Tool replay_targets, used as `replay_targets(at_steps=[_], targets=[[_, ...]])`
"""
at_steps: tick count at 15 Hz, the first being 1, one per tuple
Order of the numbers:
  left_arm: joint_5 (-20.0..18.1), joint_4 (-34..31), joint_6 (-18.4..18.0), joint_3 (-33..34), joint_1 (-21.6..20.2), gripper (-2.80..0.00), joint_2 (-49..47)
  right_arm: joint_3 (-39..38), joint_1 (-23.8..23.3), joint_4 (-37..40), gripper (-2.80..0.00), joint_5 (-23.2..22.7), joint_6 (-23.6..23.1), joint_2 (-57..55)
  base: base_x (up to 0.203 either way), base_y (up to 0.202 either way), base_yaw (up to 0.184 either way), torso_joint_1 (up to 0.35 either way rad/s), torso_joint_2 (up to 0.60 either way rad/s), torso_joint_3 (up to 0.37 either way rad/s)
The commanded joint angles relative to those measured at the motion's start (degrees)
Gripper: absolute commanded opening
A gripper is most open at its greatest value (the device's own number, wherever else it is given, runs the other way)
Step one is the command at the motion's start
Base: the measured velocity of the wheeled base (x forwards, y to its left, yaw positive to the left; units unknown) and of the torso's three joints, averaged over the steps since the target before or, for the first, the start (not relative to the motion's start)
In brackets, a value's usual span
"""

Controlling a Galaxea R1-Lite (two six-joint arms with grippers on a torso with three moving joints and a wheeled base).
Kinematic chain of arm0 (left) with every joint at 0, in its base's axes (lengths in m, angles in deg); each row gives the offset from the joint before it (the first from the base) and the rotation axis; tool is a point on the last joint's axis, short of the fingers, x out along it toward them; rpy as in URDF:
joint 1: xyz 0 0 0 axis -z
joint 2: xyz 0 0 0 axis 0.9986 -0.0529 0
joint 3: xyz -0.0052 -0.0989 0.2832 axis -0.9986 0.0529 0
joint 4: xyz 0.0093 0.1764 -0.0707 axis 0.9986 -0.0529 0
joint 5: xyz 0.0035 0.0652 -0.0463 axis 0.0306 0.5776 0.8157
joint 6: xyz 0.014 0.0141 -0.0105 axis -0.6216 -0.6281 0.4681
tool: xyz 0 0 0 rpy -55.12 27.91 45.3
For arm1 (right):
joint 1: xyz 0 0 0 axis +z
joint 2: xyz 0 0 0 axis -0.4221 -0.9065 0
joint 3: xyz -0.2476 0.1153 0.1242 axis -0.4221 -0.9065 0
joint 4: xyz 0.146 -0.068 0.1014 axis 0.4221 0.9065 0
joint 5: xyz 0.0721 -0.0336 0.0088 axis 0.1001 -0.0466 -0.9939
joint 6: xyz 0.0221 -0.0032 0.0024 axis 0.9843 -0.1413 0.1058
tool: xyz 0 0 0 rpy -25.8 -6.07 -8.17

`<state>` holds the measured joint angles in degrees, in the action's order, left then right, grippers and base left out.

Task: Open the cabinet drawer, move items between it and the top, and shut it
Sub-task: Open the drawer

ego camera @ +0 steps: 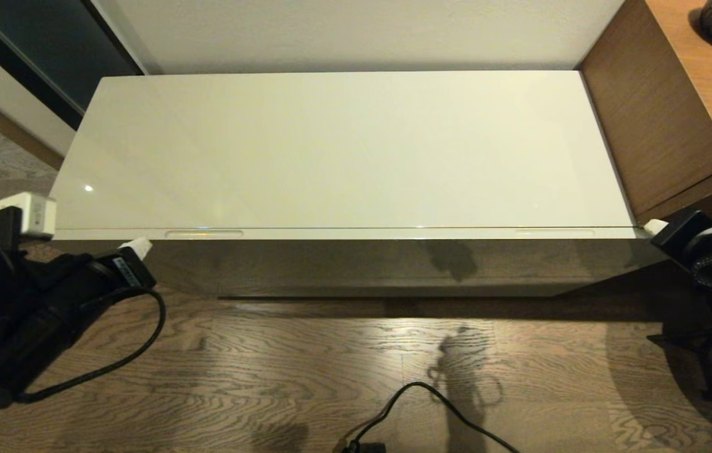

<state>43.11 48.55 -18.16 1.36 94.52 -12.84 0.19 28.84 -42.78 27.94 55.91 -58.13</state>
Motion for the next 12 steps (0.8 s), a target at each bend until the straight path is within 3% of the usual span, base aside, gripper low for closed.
replay_targets(at_steps=[1, 9, 12], targets=[[1.6, 4.3, 0.6, -2.0, 2.5, -2.8, -8.9, 2.6, 0.9, -0.4, -2.8, 0.3, 0.0, -5.1, 0.0, 0.0, 0.0, 0.0, 0.0, 0.0], [2.4, 5.8, 2.8, -1.2, 3.8, -2.8, -11.4, 12.4, 3.5, -5.2, -2.8, 3.8, -0.2, -17.8, 0.0, 0.0, 0.0, 0.0, 0.0, 0.0], [2.4, 6.8, 2.6, -1.1, 3.8, -2.8, -11.5, 13.5, 7.4, -5.1, -2.8, 7.1, -0.3, -17.7, 0.0, 0.0, 0.0, 0.0, 0.0, 0.0]])
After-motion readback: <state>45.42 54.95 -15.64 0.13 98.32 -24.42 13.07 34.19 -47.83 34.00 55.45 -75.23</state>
